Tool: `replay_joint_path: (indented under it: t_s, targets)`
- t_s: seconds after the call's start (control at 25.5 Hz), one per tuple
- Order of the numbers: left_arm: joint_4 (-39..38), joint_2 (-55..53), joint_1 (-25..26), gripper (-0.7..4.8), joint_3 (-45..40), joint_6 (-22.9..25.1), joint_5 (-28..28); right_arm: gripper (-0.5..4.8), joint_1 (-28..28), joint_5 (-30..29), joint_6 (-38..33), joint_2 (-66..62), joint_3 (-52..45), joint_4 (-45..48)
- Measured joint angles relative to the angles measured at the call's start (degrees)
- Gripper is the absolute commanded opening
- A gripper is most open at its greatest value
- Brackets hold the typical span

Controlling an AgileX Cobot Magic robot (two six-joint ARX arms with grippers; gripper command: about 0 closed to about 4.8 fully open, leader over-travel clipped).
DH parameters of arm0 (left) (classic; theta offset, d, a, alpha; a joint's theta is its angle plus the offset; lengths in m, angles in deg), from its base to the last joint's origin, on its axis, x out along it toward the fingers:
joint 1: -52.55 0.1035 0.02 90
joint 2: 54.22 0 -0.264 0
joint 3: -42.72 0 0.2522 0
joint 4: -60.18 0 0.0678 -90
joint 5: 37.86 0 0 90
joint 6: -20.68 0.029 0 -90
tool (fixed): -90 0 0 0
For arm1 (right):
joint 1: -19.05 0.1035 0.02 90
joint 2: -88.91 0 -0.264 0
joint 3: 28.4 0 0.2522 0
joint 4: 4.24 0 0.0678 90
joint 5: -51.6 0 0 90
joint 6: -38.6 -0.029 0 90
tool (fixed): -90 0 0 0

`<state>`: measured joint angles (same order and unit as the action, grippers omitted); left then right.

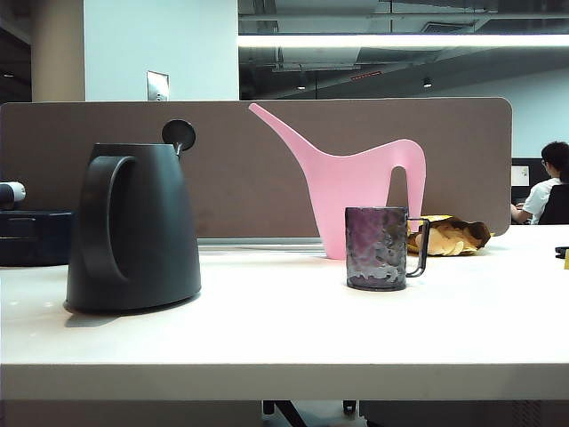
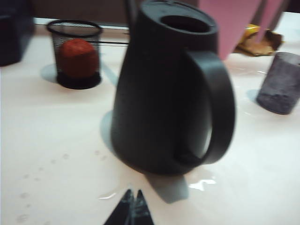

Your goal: Pour the water from the cup into the kettle.

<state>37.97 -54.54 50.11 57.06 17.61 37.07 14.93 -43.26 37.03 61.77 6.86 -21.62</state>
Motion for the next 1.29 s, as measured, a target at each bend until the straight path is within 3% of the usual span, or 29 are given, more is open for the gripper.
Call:
replay_joint_path:
  t_s: [0.27, 0.47, 0.67, 1.29]
  targets:
    - [0.81, 0.00, 0.00, -0.05, 0.00, 5.03, 2.32, -0.06, 0.26, -0.57, -1.36, 17.68, -11.23, 0.33]
    - [4.72, 0.00, 0.00, -0.05, -0.04, 6.03, 4.81, -0.06, 0.26, -0.57, -1.62, 25.59, -16.33, 0.33]
    - [9.14, 0.07, 0.00, -0.06, -0.02, 6.05, 4.85, -0.06, 0.28, -0.59, -1.55, 27.28, -19.71, 1.20]
    - [8.66, 0.09, 0.00, -0.05, -0.02, 6.03, 4.83, -0.06, 0.28, -0.59, -1.55, 27.28, -20.28, 1.16]
